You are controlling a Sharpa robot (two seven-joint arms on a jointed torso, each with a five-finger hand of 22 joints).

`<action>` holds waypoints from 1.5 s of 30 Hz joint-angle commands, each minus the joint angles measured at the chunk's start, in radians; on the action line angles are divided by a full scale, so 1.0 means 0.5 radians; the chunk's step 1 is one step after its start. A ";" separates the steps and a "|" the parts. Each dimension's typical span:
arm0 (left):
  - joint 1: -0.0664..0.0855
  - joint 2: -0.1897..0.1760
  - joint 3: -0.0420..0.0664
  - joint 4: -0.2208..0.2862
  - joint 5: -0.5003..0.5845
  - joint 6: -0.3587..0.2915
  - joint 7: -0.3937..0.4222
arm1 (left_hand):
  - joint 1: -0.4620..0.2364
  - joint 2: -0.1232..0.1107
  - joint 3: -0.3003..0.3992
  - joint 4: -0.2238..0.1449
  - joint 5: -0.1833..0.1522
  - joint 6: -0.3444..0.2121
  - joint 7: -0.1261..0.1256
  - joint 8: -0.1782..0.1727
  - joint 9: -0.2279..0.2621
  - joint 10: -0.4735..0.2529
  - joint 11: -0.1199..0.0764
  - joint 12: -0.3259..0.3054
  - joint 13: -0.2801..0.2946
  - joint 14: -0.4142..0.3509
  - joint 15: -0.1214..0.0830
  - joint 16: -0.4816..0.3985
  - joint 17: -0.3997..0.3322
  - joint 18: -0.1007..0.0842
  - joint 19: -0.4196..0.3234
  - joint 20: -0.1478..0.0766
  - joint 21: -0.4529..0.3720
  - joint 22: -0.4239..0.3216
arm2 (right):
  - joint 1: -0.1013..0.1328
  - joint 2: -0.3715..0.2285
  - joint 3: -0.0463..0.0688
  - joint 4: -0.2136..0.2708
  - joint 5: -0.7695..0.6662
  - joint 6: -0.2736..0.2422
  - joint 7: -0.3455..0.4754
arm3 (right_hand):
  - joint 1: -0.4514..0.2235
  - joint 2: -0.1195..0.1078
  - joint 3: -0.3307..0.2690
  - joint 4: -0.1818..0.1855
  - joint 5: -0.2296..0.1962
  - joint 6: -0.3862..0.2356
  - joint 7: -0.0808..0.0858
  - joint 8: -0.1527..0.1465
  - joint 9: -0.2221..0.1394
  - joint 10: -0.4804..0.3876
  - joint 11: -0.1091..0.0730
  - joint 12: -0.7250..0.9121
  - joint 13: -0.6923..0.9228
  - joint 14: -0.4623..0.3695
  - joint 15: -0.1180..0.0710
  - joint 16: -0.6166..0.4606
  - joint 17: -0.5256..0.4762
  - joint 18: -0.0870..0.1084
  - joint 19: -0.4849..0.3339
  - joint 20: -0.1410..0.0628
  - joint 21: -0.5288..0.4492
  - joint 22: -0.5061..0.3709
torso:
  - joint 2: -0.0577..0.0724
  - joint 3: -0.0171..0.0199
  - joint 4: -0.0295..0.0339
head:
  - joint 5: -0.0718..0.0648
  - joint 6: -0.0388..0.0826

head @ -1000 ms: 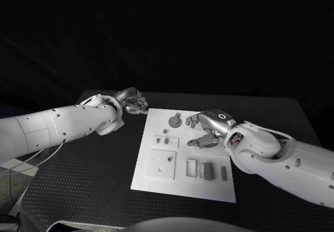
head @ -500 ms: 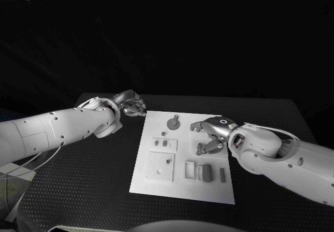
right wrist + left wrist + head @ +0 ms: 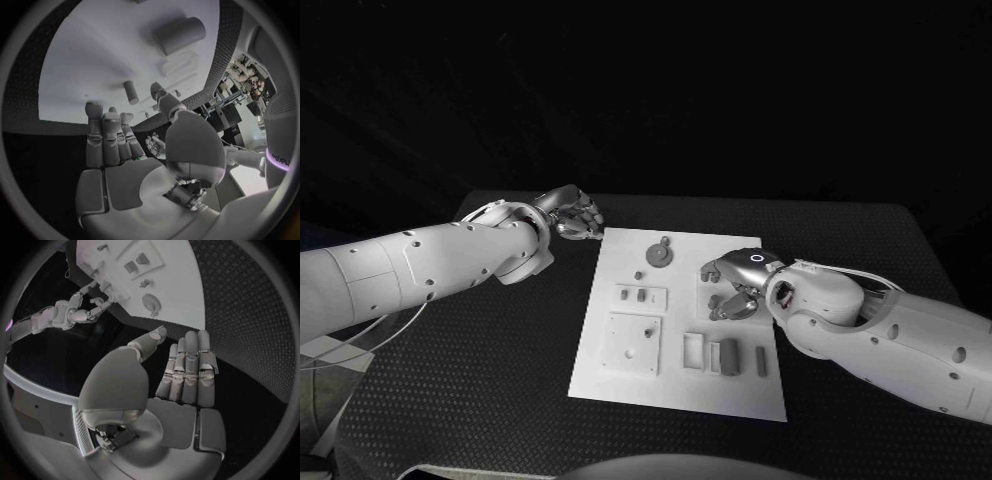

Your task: Assemble the parts on the task board

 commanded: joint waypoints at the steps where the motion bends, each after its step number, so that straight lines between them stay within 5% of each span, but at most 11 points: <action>1: 0.002 0.005 0.001 0.003 0.013 -0.003 0.015 | -0.003 -0.008 0.000 0.017 0.010 -0.012 0.002 0.008 -0.003 -0.010 -0.002 0.002 0.000 0.014 -0.005 -0.007 0.003 0.015 0.016 -0.003 0.006 -0.002 | -0.007 0.009 -0.001 -0.012 -0.033 -0.015 0.029 | 0.007 0.052 -0.003 -0.023 0.008 0.039 -0.001 0.016 0.003 0.049 -0.005 0.017 0.005 0.013 -0.004 0.011 -0.004 0.245 0.015 -0.004 0.013 0.002 | -0.001 0.0001 -0.001 | 0.001 -0.002; 6: 0.002 0.005 0.001 0.002 0.014 0.000 0.013 | -0.007 -0.006 0.000 0.022 0.010 -0.012 0.002 0.008 -0.003 -0.010 -0.002 0.002 0.000 0.014 -0.005 -0.008 0.004 0.014 0.017 -0.003 0.006 -0.002 | -0.016 0.016 -0.004 -0.014 -0.034 -0.042 0.039 | 0.090 0.186 0.004 -0.037 0.008 0.163 0.032 0.056 -0.002 0.257 -0.061 0.104 0.037 0.039 -0.053 0.020 -0.009 0.246 0.030 -0.018 0.029 0.012 | -0.001 0.0009 -0.001 | 0.003 -0.007; 11: 0.002 0.006 0.001 0.002 0.014 0.000 0.012 | -0.009 -0.005 0.000 0.024 0.010 -0.012 0.002 0.008 -0.004 -0.010 -0.002 0.002 0.000 0.015 -0.005 -0.008 0.005 0.014 0.017 -0.003 0.006 -0.002 | -0.018 0.026 -0.005 -0.020 -0.042 -0.017 0.045 | 0.113 0.229 0.037 -0.033 0.008 0.250 0.046 0.080 -0.010 0.317 -0.084 0.116 0.039 0.052 -0.081 0.019 -0.014 0.244 0.039 -0.021 0.036 0.015 | -0.001 0.0006 -0.002 | 0.003 -0.009; 18: 0.002 0.005 0.001 0.006 0.014 0.002 0.012 | -0.009 -0.004 0.000 0.025 0.010 -0.013 0.002 0.008 -0.004 -0.011 -0.002 0.002 0.000 0.015 -0.005 -0.009 0.006 0.015 0.017 -0.004 0.006 -0.002 | -0.031 0.032 -0.010 -0.026 -0.066 0.006 0.042 | 0.128 0.288 0.065 -0.035 0.009 0.379 0.002 0.113 -0.023 0.443 -0.129 0.152 0.053 0.074 -0.125 0.020 -0.016 0.246 0.054 -0.024 0.052 0.024 | -0.001 0.0009 -0.002 | 0.004 -0.015; 32: 0.002 0.006 0.001 0.005 0.014 0.002 0.009 | -0.009 -0.003 0.001 0.027 0.010 -0.013 0.002 0.008 -0.004 -0.011 -0.002 0.002 0.000 0.016 -0.005 -0.010 0.007 0.015 0.017 -0.004 0.006 -0.003 | -0.032 0.030 -0.012 -0.034 -0.103 0.021 0.032 | 0.147 0.274 0.071 -0.040 0.009 0.413 -0.009 0.106 -0.041 0.473 -0.143 0.145 0.051 0.083 -0.139 0.019 -0.016 0.246 0.058 -0.028 0.059 0.029 | -0.001 0.0016 -0.003 | 0.001 -0.018; 45: 0.002 0.004 0.001 0.003 0.014 0.000 0.008 | -0.010 -0.002 0.001 0.029 0.010 -0.014 0.002 0.008 -0.005 -0.012 -0.002 0.001 0.000 0.016 -0.005 -0.011 0.008 0.015 0.017 -0.004 0.006 -0.003 | -0.032 0.027 -0.012 -0.035 -0.123 -0.006 0.024 | 0.235 0.320 0.137 -0.040 0.009 0.447 -0.019 0.099 -0.058 0.507 -0.152 0.136 0.049 0.087 -0.148 0.021 -0.012 0.246 0.061 -0.034 0.063 0.033 | -0.001 0.0013 -0.001 | 0.002 -0.018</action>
